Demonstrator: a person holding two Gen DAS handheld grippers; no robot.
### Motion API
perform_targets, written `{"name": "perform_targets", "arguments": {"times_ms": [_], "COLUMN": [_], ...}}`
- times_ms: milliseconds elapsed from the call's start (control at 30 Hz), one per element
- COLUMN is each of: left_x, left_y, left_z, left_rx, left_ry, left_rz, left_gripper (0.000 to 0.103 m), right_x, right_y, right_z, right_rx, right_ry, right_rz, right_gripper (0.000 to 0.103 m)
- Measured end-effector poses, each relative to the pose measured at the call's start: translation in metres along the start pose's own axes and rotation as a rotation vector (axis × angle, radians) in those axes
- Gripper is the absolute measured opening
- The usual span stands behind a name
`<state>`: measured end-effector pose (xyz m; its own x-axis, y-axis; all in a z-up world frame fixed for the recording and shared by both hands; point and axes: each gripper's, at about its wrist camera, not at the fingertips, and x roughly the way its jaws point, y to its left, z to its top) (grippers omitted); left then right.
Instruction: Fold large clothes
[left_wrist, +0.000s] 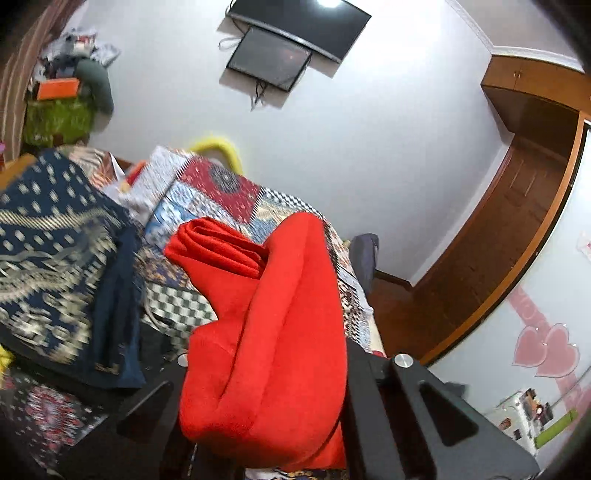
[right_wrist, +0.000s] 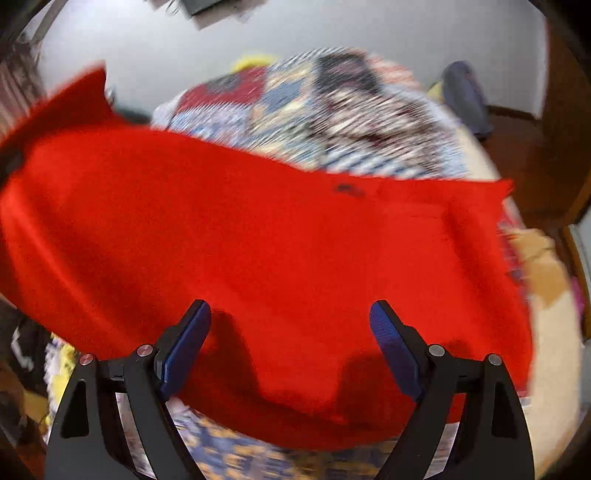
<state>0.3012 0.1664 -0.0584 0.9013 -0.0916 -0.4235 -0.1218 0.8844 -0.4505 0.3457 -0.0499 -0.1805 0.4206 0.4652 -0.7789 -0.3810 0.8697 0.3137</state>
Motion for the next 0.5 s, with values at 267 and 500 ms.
{"name": "perform_targets", "arguments": {"times_ms": [267,500], "left_x": [0.01,0.035], "left_y": [0.028,0.006], "left_z": [-0.002,-0.007], "left_rx": [-0.032,-0.013], "left_ry": [0.029,0.068], "left_rz": [0.081,0.044], "left_gripper": [0.001,0.001], "right_x": [0.051,0.014], "right_y": [0.077,0.038], "right_z": [-0.016,-0.013], "right_rx": [-0.155,-0.064], "right_ry": [0.107,0.042], "right_rz": [0.068,0.133], "right_gripper": [0.092,0.09]}}
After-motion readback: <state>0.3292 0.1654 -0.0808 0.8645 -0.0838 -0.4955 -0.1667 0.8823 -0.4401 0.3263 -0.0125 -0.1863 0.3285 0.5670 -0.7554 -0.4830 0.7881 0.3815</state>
